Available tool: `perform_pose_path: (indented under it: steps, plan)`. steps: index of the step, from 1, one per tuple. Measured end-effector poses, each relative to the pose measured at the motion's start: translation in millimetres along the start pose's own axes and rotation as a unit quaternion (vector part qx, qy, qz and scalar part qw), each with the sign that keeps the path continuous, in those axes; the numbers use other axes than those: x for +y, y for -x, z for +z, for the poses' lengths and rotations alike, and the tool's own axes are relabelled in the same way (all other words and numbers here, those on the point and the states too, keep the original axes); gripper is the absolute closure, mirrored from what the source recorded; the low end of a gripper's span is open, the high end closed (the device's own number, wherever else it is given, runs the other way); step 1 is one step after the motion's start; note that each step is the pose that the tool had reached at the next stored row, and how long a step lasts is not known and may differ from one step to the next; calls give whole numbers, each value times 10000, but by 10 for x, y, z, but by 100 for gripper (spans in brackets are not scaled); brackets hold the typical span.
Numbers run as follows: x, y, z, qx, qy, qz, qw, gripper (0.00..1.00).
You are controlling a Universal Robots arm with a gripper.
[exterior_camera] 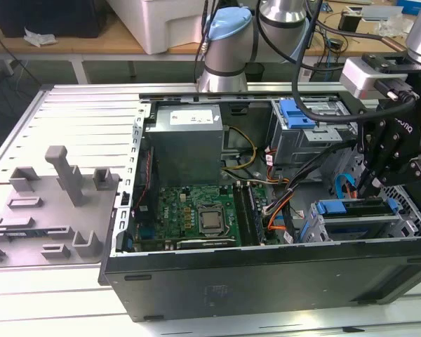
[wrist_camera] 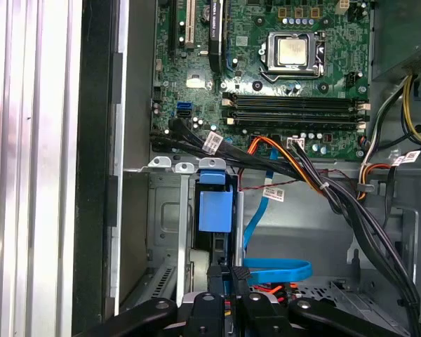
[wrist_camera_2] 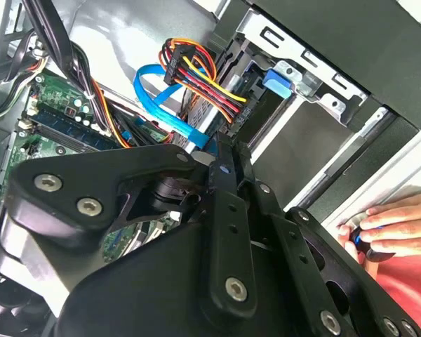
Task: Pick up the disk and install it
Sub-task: 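Insert the second disk wire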
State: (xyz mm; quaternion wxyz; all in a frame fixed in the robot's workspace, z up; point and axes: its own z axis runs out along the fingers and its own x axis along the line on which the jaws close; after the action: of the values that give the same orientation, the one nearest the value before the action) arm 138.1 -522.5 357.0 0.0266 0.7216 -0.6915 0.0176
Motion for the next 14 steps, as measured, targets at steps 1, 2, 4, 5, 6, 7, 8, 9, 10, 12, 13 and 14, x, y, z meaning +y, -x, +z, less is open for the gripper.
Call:
perform_pose_path:
  steps: [1,2,4,5,6,7,8,9,10,12,13,14]
  plan:
    - [0,-6,0,-5,0,0,10000,84]
    - [1,-12,1,-8,0,0,10000,84]
    - [1,-27,2,-15,0,1,10000,84]
    - [1,-32,2,-19,-1,2,10000,84]
    - [2,-37,2,-23,-1,4,10000,84]
    - [2,-39,2,-26,-1,7,10000,84]
    - [2,-39,3,-30,-1,10,10000,84]
    - [2,-40,4,-32,-1,12,10000,84]
    - [2,-40,5,-33,-1,12,10000,84]
    - [2,-40,5,-33,0,12,10000,84]
    - [2,-40,6,-33,-1,13,10000,84]
    - [2,-40,10,-35,-1,12,10000,84]
